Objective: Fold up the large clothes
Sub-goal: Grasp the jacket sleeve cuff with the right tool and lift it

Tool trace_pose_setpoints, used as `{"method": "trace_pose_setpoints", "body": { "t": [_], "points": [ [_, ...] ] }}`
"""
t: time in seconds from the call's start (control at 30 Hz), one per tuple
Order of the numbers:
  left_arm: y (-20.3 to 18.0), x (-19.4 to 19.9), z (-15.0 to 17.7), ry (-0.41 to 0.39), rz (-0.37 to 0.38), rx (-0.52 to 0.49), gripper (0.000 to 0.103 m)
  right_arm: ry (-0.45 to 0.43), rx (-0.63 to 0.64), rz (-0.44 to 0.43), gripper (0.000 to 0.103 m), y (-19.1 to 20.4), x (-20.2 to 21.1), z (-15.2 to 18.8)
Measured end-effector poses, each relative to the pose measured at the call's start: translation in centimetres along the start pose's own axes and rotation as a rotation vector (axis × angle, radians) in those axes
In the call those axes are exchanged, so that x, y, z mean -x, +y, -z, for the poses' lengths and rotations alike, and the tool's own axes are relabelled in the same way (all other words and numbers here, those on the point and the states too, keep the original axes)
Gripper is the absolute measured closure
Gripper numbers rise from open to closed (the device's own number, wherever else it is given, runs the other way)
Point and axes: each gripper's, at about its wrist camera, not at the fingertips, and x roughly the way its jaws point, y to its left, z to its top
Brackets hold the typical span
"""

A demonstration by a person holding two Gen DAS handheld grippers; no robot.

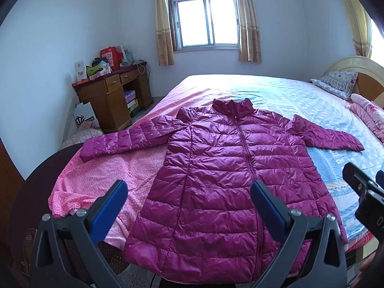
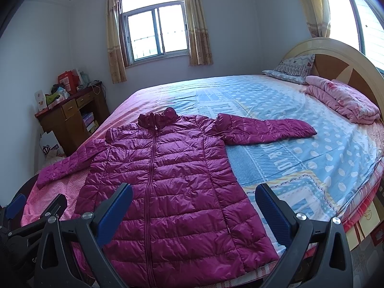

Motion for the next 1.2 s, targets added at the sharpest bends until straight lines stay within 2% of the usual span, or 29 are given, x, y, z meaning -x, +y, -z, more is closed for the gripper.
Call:
{"method": "trace_pose_setpoints", "body": {
  "t": [0.13,0.23,0.33,0.43,0.67,0.73,0.83,0.97,1.03,1.07,1.13,1.2],
  "points": [
    [-0.1,-1.6,0.9,0.023,0.023,0.000,0.000,0.033,-0.015,-0.009,0.001,-0.7,-1.7,0.4],
    [0.1,-4.3,0.8,0.084,0.052,-0.005,0.000,0.085,-0.033,0.013,0.001,-2.1,-4.2,0.8],
    [0.4,-7.2,0.4,0.140,0.061,-0.007,0.000,0.125,-0.066,0.034,0.001,-4.4,-6.8,0.5],
    [1.1,-10.0,-1.4,0.165,0.046,-0.006,0.000,0.102,-0.136,0.046,0.001,-8.0,-8.7,-0.8],
    [2.6,-16.6,-6.3,0.119,-0.035,-0.004,0.000,-0.002,-0.421,0.092,0.001,-21.5,-13.3,-5.8],
    [2.8,-18.8,-6.9,0.114,-0.064,0.000,0.000,-0.027,-0.513,0.158,0.001,-25.7,-14.8,-6.7],
    [3.1,-21.9,-7.2,0.139,-0.070,0.030,0.000,-0.029,-0.683,0.160,0.002,-32.1,-17.9,-6.9],
    [3.4,-24.8,-6.5,0.161,-0.062,0.081,0.000,-0.036,-0.909,0.110,0.002,-37.9,-21.5,-5.9],
    [3.7,-26.0,-5.7,0.171,-0.049,0.115,0.000,-0.029,-0.996,0.099,0.002,-39.2,-23.2,-5.1],
    [3.8,-26.5,-5.2,0.183,-0.055,0.121,0.000,-0.026,-1.008,0.123,0.002,-39.5,-24.2,-5.1],
    [4.1,-27.7,-4.6,0.249,-0.050,0.138,0.000,-0.040,-0.941,0.176,0.002,-38.9,-25.3,-6.1],
    [4.9,-28.3,-4.2,0.294,-0.011,0.201,0.000,-0.022,-0.887,0.177,0.002,-38.4,-27.1,-7.4]
  ]
}}
